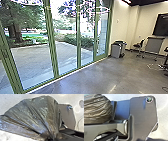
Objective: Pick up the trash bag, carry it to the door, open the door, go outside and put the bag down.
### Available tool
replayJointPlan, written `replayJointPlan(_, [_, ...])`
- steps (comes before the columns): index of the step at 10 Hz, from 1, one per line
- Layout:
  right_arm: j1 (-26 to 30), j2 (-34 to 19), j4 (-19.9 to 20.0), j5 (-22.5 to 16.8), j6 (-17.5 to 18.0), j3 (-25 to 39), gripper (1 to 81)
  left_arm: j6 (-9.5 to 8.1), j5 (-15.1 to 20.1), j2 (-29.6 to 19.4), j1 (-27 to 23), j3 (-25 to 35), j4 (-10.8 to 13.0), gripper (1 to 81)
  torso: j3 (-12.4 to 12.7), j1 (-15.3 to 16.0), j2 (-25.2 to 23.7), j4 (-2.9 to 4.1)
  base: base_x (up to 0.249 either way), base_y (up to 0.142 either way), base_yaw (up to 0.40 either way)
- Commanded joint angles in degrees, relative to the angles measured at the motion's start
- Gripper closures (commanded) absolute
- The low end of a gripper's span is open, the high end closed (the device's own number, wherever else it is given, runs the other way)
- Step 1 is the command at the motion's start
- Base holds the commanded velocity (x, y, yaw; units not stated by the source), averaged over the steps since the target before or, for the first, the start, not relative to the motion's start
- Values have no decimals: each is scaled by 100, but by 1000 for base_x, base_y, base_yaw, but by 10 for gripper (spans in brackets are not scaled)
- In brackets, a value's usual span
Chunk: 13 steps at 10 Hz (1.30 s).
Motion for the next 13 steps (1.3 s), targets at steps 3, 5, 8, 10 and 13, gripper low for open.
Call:
replayJointPlan(3, [295, 24, 29, -276, -5, 26, 10, 48, 371, 6, -423, -7, 5, 811, 0, 0, 0, 0, 149, -20, 0])
replayJointPlan(5, [286, 15, 29, -284, -5, 26, 10, 48, 371, -3, -431, 2, 5, 811, 0, 0, 0, 0, 149, 0, 0])
replayJointPlan(8, [269, 15, 38, -276, -5, 26, 10, 48, 371, 6, -422, -7, 5, 811, 0, 0, 0, 0, 147, 0, 0])
replayJointPlan(10, [261, 15, 38, -276, -5, 26, 10, 48, 371, 6, -423, 1, 5, 811, 0, 0, 0, 0, 147, 0, 0])
replayJointPlan(13, [261, 15, 38, -276, -5, 26, 10, 48, 371, 14, -431, 2, 5, 811, 0, 0, 0, 0, 147, 0, 0])
